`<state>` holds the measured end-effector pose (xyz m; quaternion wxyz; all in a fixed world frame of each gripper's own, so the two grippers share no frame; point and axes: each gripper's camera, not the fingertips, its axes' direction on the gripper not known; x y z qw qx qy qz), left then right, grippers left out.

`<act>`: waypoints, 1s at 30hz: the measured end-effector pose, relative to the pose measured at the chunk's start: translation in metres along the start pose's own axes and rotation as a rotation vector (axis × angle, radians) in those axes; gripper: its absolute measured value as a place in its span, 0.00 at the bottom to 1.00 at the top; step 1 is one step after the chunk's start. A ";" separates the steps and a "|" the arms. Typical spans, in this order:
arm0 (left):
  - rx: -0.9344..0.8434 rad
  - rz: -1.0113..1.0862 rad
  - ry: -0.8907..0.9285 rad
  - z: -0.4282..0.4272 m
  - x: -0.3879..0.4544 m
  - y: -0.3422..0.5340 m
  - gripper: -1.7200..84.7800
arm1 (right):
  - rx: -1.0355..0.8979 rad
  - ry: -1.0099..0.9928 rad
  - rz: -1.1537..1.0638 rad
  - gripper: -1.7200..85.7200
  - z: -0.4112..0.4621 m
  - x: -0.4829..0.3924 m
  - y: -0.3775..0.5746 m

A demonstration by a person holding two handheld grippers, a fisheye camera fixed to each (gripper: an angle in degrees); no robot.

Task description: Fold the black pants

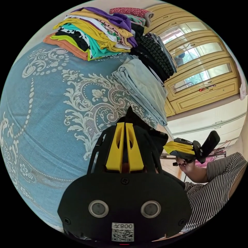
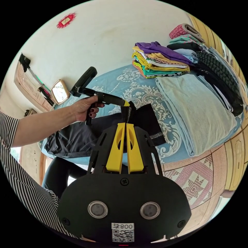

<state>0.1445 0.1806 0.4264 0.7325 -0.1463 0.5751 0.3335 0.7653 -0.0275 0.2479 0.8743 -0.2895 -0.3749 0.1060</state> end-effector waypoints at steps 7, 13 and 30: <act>0.210 0.101 -0.047 -0.026 0.053 0.002 0.03 | 0.102 -0.098 0.059 0.02 -0.038 0.027 0.010; 0.086 0.163 -0.238 0.039 0.082 -0.022 0.02 | 0.096 -0.147 0.196 0.02 -0.036 0.071 0.016; -0.062 0.141 -0.285 0.150 0.081 -0.035 0.08 | -0.029 -0.179 0.390 0.02 -0.012 0.131 0.013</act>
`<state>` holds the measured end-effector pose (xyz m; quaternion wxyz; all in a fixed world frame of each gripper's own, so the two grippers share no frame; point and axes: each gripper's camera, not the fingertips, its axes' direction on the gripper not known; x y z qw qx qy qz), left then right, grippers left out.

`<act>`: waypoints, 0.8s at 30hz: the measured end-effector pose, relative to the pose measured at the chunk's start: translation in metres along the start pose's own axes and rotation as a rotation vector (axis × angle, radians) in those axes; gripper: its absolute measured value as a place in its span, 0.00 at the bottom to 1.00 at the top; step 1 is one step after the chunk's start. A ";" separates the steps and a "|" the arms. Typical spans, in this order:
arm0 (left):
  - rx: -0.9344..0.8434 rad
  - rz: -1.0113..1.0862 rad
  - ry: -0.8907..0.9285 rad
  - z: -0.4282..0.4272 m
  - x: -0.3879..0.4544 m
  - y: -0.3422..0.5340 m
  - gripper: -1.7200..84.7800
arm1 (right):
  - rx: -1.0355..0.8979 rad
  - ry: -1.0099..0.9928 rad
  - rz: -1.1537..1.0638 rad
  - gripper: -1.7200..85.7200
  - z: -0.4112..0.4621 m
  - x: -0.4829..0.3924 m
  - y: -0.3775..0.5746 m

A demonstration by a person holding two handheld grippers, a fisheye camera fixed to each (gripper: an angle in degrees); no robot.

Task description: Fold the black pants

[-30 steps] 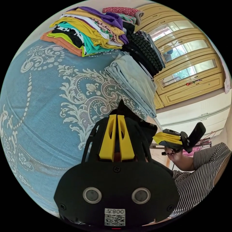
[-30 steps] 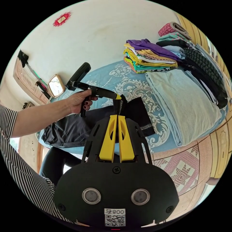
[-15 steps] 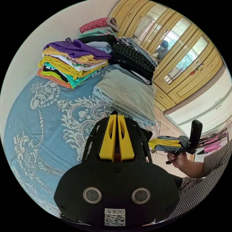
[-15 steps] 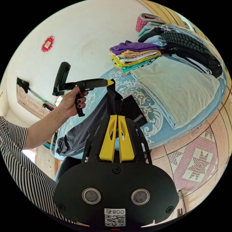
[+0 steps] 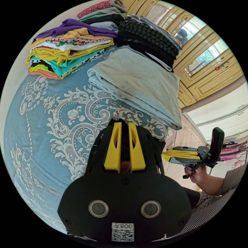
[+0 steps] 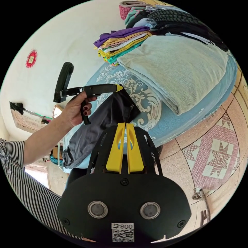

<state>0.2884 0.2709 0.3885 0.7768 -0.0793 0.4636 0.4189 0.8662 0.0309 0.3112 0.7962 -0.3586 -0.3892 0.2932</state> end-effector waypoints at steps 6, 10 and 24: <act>0.107 -0.017 0.049 -0.022 0.002 0.011 0.10 | 0.084 0.042 -0.046 0.02 -0.025 -0.021 -0.012; 0.119 -0.028 0.079 -0.026 0.003 0.010 0.10 | 0.032 0.100 -0.198 0.02 -0.005 -0.056 -0.036; -0.018 -0.027 -0.036 -0.034 0.005 0.014 0.05 | -0.063 0.235 -0.182 0.02 0.026 -0.079 -0.058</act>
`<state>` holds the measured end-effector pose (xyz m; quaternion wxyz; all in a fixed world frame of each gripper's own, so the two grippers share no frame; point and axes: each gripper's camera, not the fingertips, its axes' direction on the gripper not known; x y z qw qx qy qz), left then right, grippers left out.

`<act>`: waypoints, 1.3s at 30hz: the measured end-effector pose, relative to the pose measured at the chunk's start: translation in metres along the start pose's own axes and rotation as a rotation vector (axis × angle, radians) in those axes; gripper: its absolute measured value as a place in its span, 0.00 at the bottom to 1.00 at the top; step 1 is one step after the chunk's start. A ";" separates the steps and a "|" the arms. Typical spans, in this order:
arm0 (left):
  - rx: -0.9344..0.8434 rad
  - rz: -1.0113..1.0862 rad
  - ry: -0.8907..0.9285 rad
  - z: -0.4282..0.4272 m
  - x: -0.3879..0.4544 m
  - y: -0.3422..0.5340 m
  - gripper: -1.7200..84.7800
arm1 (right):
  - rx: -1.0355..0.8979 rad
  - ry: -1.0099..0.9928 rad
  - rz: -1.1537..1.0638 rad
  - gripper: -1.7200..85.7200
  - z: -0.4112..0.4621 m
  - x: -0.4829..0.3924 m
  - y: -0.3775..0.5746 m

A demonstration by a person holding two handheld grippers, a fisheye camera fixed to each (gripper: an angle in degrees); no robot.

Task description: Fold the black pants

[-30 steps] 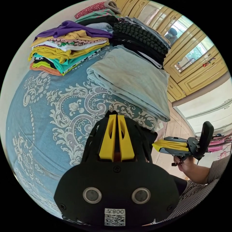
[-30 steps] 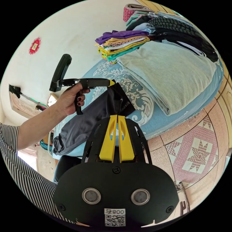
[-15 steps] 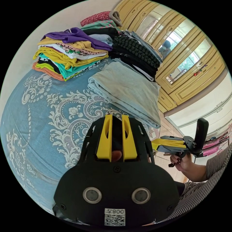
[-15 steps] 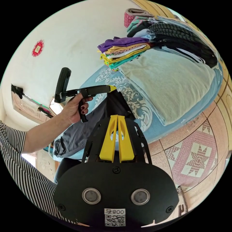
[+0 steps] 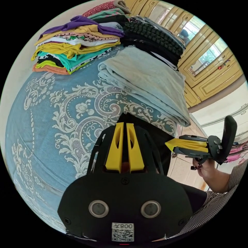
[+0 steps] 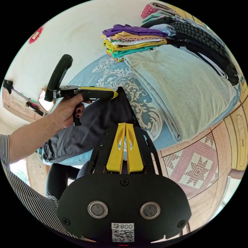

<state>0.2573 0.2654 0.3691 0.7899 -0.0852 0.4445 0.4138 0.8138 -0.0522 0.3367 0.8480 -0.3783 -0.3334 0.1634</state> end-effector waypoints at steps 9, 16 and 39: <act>0.034 -0.126 -0.061 -0.057 -0.012 0.058 0.03 | 0.037 0.011 -0.092 0.02 -0.012 -0.047 -0.027; 0.126 -0.155 -0.075 -0.116 -0.017 0.072 0.02 | -0.004 0.022 -0.176 0.02 0.017 -0.082 -0.086; 0.136 -0.443 -0.019 -0.322 -0.054 0.188 0.03 | -0.169 0.087 -0.340 0.02 0.086 -0.176 -0.166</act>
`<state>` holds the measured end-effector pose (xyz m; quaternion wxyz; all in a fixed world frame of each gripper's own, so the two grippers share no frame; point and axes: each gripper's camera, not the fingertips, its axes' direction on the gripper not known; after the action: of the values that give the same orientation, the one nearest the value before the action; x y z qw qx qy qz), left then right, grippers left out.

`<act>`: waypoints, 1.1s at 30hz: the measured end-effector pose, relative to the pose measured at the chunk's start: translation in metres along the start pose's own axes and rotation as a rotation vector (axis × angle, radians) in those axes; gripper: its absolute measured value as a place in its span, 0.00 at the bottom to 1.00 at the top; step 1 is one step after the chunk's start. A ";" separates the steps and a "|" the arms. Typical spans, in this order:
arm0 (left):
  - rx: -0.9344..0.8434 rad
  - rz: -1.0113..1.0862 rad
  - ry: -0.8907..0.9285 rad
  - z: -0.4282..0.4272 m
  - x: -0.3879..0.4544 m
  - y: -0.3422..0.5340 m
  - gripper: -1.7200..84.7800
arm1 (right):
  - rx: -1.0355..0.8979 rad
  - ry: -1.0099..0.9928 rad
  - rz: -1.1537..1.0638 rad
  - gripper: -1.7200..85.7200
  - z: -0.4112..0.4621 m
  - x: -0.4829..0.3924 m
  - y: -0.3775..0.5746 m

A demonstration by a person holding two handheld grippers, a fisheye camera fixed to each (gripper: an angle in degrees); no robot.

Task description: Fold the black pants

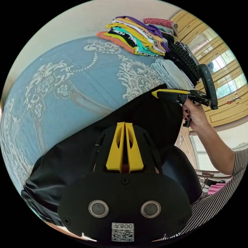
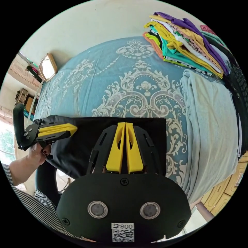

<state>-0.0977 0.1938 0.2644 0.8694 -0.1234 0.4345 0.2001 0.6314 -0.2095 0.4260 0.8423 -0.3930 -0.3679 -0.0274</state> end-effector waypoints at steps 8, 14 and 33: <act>0.121 -0.205 -0.164 -0.156 -0.098 0.076 0.11 | 0.054 -0.300 -0.319 0.02 -0.008 -0.126 -0.034; 0.047 -0.286 -0.157 -0.194 -0.134 0.106 0.05 | -0.072 -0.374 -0.548 0.03 0.043 -0.243 -0.082; -0.051 -0.094 -0.168 -0.361 -0.125 0.063 0.12 | -0.202 -0.426 -0.651 0.02 0.131 -0.320 -0.088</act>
<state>-0.4492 0.0796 0.1487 0.9079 -0.1484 0.3484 0.1799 0.2906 -0.2585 0.3321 0.6518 -0.3335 -0.6349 -0.2467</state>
